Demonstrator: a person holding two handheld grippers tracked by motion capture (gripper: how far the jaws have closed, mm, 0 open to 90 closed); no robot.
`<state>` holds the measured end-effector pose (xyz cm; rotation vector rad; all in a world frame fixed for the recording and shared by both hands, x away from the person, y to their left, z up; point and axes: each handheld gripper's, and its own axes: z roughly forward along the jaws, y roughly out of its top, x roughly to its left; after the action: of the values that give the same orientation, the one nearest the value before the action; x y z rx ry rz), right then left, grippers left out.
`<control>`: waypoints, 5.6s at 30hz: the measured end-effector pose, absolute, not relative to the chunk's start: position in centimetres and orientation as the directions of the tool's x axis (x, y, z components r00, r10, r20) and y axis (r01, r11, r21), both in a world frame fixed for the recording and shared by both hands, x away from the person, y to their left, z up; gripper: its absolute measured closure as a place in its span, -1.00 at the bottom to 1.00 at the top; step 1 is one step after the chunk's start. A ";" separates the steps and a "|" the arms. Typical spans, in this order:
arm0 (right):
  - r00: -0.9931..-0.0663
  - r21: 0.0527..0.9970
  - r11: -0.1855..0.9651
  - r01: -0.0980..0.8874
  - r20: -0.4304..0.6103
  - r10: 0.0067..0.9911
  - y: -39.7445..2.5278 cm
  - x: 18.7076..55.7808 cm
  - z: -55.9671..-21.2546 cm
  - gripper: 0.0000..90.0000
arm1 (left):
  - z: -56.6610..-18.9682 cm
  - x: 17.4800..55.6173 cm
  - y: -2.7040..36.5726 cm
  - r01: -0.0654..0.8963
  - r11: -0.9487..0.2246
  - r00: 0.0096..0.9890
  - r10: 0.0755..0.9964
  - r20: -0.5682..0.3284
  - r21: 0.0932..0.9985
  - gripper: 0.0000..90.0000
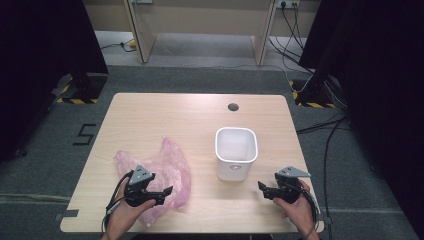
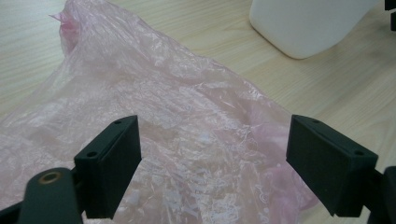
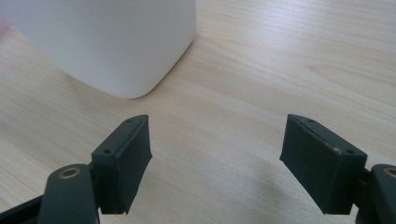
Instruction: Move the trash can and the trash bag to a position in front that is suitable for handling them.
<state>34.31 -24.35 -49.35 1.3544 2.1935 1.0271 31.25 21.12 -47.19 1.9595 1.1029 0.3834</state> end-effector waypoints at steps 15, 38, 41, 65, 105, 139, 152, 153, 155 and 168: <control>-0.449 0.783 0.230 0.577 0.069 0.891 -24.5 35.7 -48.0 -0.45 | -44.7 33.4 17.9 0.554 -0.272 0.573 0.810 -0.123 0.787 -0.62; -0.414 0.831 0.164 0.531 0.086 0.906 -22.4 41.3 -46.1 -0.44 | -43.5 43.4 9.0 0.571 -0.237 0.532 0.836 -0.135 0.786 -0.61; -0.420 0.826 0.170 0.538 0.088 0.903 -21.9 41.7 -46.3 -0.40 | -44.0 43.9 8.7 0.595 -0.215 0.521 0.837 -0.168 0.774 -0.58; -0.496 0.815 0.211 0.540 0.105 0.862 -19.6 36.6 -45.8 -0.09 | -43.7 38.2 11.2 0.590 -0.316 0.629 0.757 -0.177 0.743 -0.29; -0.510 0.800 0.214 0.561 0.130 0.850 -19.2 34.2 -46.7 -0.31 | -47.6 30.9 17.8 0.612 -0.369 0.622 0.771 -0.138 0.700 -0.51; -0.510 0.791 0.216 0.572 0.137 0.849 -19.6 34.3 -47.0 -0.34 | -49.5 31.5 21.6 0.638 -0.352 0.540 0.839 -0.072 0.685 -0.36; -0.515 0.787 0.223 0.575 0.137 0.846 -19.4 34.3 -47.1 -0.34 | -49.8 29.8 24.3 0.658 -0.368 0.538 0.840 -0.068 0.658 -0.36; -0.516 0.786 0.225 0.575 0.136 0.846 -19.4 34.3 -47.2 -0.34 | -49.7 29.7 24.4 0.654 -0.360 0.537 0.841 -0.073 0.665 -0.39; -0.516 0.785 0.226 0.576 0.135 0.846 -19.4 34.4 -47.2 -0.34 | -49.3 29.6 24.3 0.650 -0.349 0.531 0.844 -0.074 0.675 -0.42; -0.511 0.765 0.229 0.601 0.148 0.847 -20.2 34.7 -48.4 -0.34 | -45.8 32.3 26.6 0.611 -0.163 0.372 0.923 -0.099 0.775 -0.63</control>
<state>34.66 -20.16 -48.40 1.3511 2.2079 1.1625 32.28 26.64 -45.76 1.8745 1.3310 0.5204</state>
